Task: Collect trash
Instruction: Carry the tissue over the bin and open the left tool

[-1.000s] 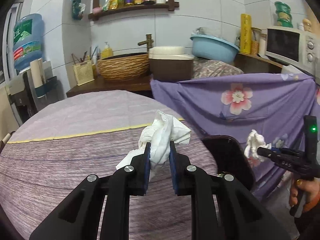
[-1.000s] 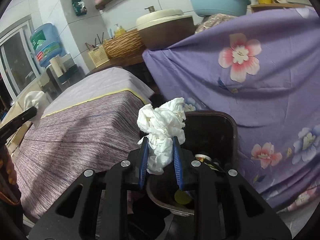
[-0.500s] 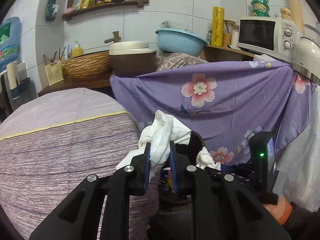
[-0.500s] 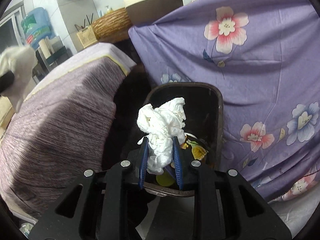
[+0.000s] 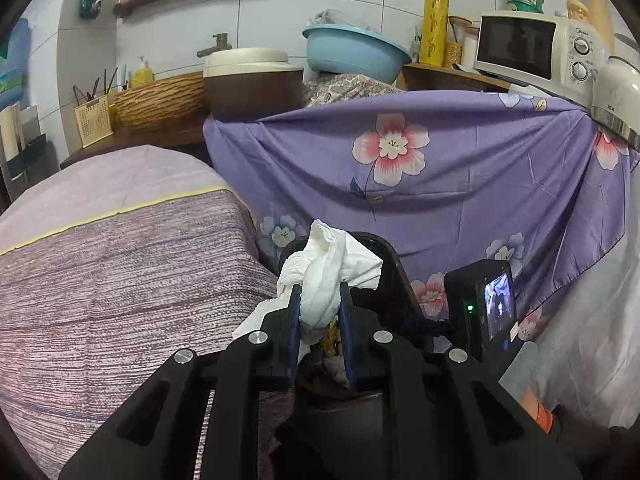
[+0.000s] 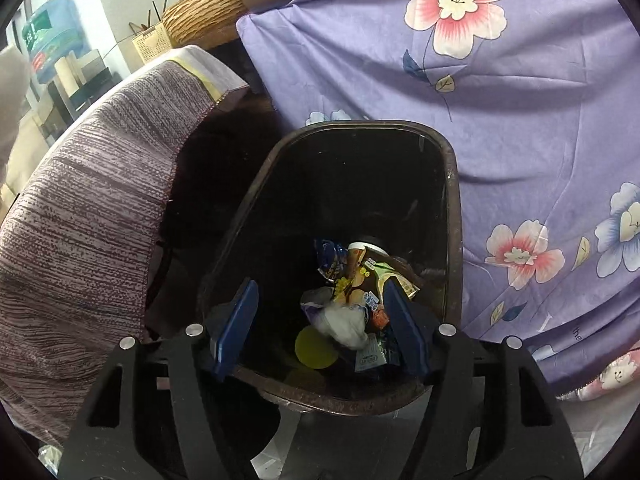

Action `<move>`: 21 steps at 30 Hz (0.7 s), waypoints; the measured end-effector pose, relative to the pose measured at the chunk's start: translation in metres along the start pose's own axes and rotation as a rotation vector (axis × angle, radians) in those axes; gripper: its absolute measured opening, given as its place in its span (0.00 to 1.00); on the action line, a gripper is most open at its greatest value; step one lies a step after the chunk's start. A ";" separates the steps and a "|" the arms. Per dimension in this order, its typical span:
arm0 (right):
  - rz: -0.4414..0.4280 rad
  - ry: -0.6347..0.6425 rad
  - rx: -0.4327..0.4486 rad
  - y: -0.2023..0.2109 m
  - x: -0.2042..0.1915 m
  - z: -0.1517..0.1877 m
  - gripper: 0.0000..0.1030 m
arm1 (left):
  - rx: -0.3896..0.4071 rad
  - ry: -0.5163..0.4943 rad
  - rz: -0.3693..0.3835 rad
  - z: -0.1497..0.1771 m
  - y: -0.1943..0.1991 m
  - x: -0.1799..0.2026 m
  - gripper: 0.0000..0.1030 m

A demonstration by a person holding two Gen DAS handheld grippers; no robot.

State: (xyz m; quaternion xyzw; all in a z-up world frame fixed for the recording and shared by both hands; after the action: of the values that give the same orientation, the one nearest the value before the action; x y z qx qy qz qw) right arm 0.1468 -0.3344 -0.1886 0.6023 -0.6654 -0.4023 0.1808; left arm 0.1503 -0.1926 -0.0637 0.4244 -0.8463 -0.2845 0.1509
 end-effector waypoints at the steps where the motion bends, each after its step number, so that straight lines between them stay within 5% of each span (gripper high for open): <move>1: -0.001 -0.001 -0.001 0.001 0.000 0.000 0.64 | -0.005 0.000 0.001 0.001 -0.002 0.000 0.17; 21: 0.083 -0.044 0.090 0.082 0.036 0.011 0.78 | -0.100 -0.061 0.074 0.002 -0.062 0.027 0.17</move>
State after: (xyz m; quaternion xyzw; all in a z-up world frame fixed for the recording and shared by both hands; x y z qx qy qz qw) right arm 0.0775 -0.3692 -0.1422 0.5728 -0.7111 -0.3770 0.1555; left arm 0.1728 -0.2432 -0.1029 0.3760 -0.8503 -0.3333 0.1565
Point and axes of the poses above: each gripper's, at about its wrist camera, not at the fingertips, and y roughly against the way its jaws point, x to its right, z to its underside, the point moved 2 cm from there along -y, roughly the way its jaws point, and after that the axes turned 3 degrees about -y, right-handed, at the moved point
